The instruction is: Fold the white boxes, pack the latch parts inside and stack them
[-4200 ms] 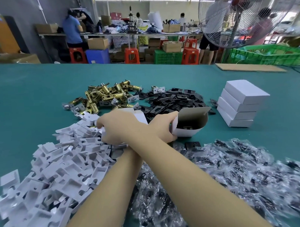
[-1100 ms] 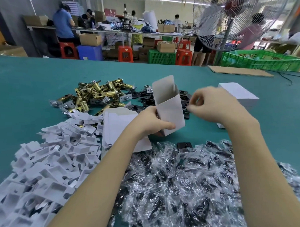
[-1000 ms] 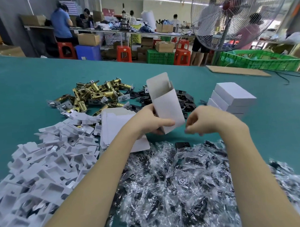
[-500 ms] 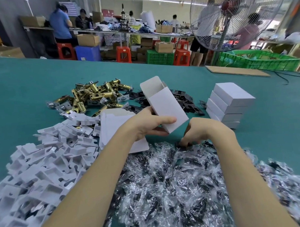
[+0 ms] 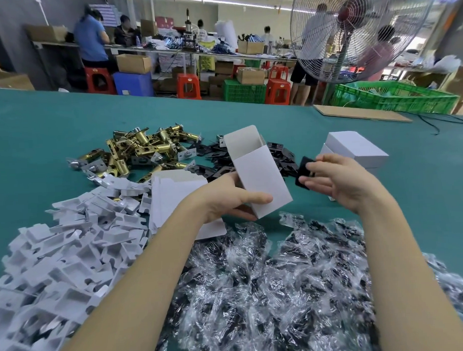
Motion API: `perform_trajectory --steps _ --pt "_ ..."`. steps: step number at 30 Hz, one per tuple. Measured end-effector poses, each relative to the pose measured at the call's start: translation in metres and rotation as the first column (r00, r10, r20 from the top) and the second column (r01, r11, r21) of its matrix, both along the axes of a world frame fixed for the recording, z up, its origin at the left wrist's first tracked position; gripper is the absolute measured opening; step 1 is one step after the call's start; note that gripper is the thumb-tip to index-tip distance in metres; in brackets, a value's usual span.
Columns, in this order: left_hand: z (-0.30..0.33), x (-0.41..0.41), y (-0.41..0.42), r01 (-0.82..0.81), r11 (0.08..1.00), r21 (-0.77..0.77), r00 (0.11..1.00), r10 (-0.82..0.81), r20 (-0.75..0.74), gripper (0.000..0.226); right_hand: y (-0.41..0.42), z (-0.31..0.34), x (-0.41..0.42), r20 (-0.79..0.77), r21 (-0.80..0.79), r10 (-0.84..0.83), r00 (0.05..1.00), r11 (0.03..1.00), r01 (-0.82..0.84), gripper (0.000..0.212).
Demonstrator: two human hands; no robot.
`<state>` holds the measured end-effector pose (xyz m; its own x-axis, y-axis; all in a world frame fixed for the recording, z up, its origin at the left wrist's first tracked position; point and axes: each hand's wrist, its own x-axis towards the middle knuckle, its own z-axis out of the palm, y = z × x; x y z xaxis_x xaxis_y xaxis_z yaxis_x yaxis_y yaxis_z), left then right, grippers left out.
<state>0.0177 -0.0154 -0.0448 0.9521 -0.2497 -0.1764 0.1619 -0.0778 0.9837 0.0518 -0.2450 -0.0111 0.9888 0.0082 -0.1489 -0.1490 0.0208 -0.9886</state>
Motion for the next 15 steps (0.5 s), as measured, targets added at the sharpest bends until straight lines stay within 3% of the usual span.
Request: perform_trajectory --steps 2,5,9,12,15 --pt "-0.001 0.0 -0.002 0.0 0.999 0.037 1.0 0.0 0.008 0.052 0.0 0.009 -0.004 0.06 0.133 0.035 0.998 0.99 -0.043 0.026" --pt "-0.004 0.0 -0.004 0.011 0.997 0.072 1.0 -0.012 0.02 0.053 0.008 0.024 -0.01 0.152 0.143 0.021 0.988 0.989 -0.043 0.028" --pt "-0.007 0.001 -0.003 0.028 0.995 0.096 0.999 -0.03 0.021 0.047 0.026 0.034 -0.013 0.362 -0.175 0.105 0.926 0.984 -0.043 0.004" --pt "-0.008 0.003 -0.002 0.038 0.993 0.108 0.999 -0.042 0.03 0.046 0.036 0.037 -0.016 0.485 -0.363 0.119 0.866 0.929 0.076 0.017" --pt "-0.008 0.003 -0.002 0.054 0.991 0.122 0.998 -0.059 0.036 0.047 0.043 0.038 -0.02 0.514 -0.343 0.153 0.844 0.939 0.038 0.032"
